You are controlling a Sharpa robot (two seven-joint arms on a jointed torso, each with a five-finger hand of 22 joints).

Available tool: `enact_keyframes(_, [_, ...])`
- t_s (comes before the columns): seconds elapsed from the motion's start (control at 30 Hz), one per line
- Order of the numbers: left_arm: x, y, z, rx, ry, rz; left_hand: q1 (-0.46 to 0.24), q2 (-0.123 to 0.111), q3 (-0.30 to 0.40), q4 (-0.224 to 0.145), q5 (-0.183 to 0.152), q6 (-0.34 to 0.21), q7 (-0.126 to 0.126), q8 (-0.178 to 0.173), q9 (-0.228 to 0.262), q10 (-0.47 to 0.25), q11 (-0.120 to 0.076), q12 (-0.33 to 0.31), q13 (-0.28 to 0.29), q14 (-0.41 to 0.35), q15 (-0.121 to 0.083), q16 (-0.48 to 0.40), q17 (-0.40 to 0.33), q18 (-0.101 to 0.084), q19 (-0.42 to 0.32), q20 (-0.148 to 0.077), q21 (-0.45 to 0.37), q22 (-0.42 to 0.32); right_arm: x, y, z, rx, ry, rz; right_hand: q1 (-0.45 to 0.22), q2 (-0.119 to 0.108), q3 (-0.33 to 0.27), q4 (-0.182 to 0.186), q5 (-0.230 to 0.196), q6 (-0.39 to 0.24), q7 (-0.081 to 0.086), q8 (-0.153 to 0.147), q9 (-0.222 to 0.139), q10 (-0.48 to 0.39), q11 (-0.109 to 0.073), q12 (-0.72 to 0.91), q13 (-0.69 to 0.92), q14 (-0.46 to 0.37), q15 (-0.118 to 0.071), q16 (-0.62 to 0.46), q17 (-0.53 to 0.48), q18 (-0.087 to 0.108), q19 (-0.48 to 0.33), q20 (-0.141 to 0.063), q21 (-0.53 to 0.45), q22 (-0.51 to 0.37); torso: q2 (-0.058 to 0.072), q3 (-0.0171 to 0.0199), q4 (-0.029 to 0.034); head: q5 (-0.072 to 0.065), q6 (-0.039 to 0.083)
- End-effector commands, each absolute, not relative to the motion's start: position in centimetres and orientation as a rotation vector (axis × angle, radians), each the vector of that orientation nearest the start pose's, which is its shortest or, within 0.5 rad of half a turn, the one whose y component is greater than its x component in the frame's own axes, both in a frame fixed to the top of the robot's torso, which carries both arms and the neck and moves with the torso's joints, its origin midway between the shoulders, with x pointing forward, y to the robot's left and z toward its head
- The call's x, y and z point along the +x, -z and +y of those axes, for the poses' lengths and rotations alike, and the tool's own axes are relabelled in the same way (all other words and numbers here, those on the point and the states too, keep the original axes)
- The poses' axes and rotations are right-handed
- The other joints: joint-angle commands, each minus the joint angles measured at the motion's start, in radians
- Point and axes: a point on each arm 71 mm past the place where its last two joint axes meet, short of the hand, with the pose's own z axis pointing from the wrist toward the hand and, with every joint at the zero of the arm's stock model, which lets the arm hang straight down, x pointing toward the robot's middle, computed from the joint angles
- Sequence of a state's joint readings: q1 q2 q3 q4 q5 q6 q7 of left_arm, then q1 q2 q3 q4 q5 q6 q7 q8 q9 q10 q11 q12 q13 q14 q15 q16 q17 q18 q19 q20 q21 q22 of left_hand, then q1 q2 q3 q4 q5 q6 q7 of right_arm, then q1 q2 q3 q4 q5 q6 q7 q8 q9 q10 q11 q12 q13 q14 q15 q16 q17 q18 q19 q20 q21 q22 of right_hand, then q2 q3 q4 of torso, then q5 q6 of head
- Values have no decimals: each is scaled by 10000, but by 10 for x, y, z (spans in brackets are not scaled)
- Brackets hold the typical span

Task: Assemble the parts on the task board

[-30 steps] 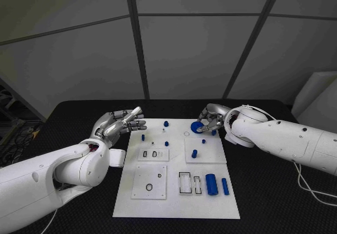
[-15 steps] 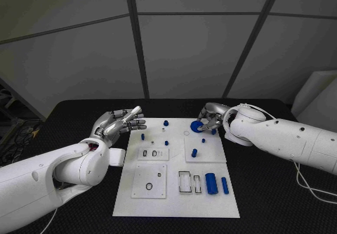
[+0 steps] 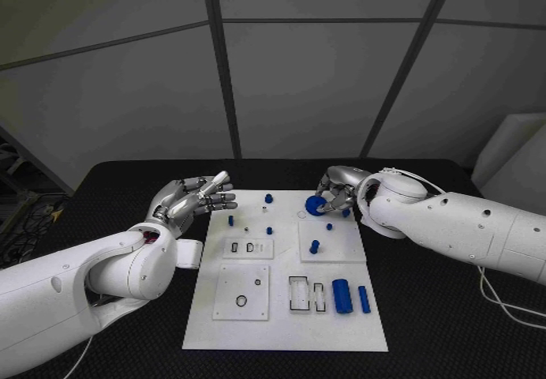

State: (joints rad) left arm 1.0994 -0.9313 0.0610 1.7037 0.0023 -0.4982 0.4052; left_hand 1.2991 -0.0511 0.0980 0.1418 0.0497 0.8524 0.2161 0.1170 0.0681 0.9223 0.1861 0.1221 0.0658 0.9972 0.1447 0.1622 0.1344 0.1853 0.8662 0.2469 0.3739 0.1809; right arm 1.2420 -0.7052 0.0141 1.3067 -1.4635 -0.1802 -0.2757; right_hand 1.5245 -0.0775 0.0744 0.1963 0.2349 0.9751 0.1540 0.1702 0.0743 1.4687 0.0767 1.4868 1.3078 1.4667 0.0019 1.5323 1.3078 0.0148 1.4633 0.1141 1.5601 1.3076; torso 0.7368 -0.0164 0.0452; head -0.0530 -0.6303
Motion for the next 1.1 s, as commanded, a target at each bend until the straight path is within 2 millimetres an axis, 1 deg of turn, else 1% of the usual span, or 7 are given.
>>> enact_keyframes(0.03, [454,172,211,-11986,15030,13263,-1,61,14,-65,-23,19,162,-53,-16,-35,59,-68,-9,-62,36,-35,12,-119,-66,-16,-43,-16,539,161,-203,-367,-4165,16693,-162,94,120,29,100,98,-21,51,-5,382,-91,68,1724,875,-35,66,1848,-131,1021,-17,79,2564,-6,-3,10,-5,2])
enact_keyframes(0.2, [454,172,212,-11998,15015,13262,-1,61,14,-65,-23,19,162,-53,-16,-35,59,-68,-9,-62,36,-35,12,-119,-66,-16,-43,-16,533,154,-200,-270,-4550,16030,-209,100,306,-30,528,184,-49,-4,-42,446,-124,137,1817,893,-68,102,1932,-148,1075,-56,107,2632,-11,-8,23,-5,8])
enact_keyframes(0.33, [454,172,213,-12001,15002,13255,-1,61,14,-65,-23,19,162,-53,-16,-35,59,-68,-9,-62,36,-35,12,-119,-66,-16,-43,-16,524,148,-190,-497,-4940,15593,-234,83,429,-71,756,214,-56,-50,-59,453,-133,141,1831,899,-77,113,1959,-148,1075,-67,107,2632,-4,-11,25,23,9])
enact_keyframes(0.57, [454,172,212,-12001,15018,13266,-6,71,11,-68,-24,16,162,-62,-16,-38,61,-78,-9,-70,39,-48,13,-119,-75,-13,-45,-16,513,142,-161,-1128,-5570,15241,-219,82,513,-108,792,244,-65,-83,-65,454,-139,138,1832,901,-84,119,1972,-148,1075,-72,107,2632,-1,-8,30,49,-27])
enact_keyframes(0.8, [454,172,211,-12000,15039,13282,-6,71,11,-68,-24,16,162,-62,-16,-38,61,-78,-9,-70,39,-48,13,-119,-75,-13,-45,-16,516,143,-136,-1481,-5794,15160,-218,81,531,-116,787,256,-67,-88,-65,450,-141,132,1827,901,-86,119,1973,-148,1075,-73,107,2632,1,-24,43,78,-59])
enact_keyframes(0.93, [454,172,211,-11999,15057,13291,-6,71,11,-68,-24,16,162,-62,-16,-38,61,-78,-9,-70,39,-48,13,-119,-75,-13,-45,-16,519,144,-120,-1669,-5829,15201,-230,82,545,-114,782,263,-65,-96,-67,454,-140,137,1833,900,-87,117,1968,-148,1075,-74,107,2632,1,-12,26,99,-68])
enact_keyframes(1.1, [455,172,209,-11995,15083,13304,-6,71,11,-68,-24,16,162,-62,-16,-38,61,-78,-9,-70,39,-48,13,-119,-75,-13,-45,-16,522,148,-106,-1866,-5840,15270,-244,80,556,-112,777,257,-61,-112,-70,460,-139,144,1843,900,-87,117,1967,-148,1075,-75,107,2632,6,-12,40,113,-74])
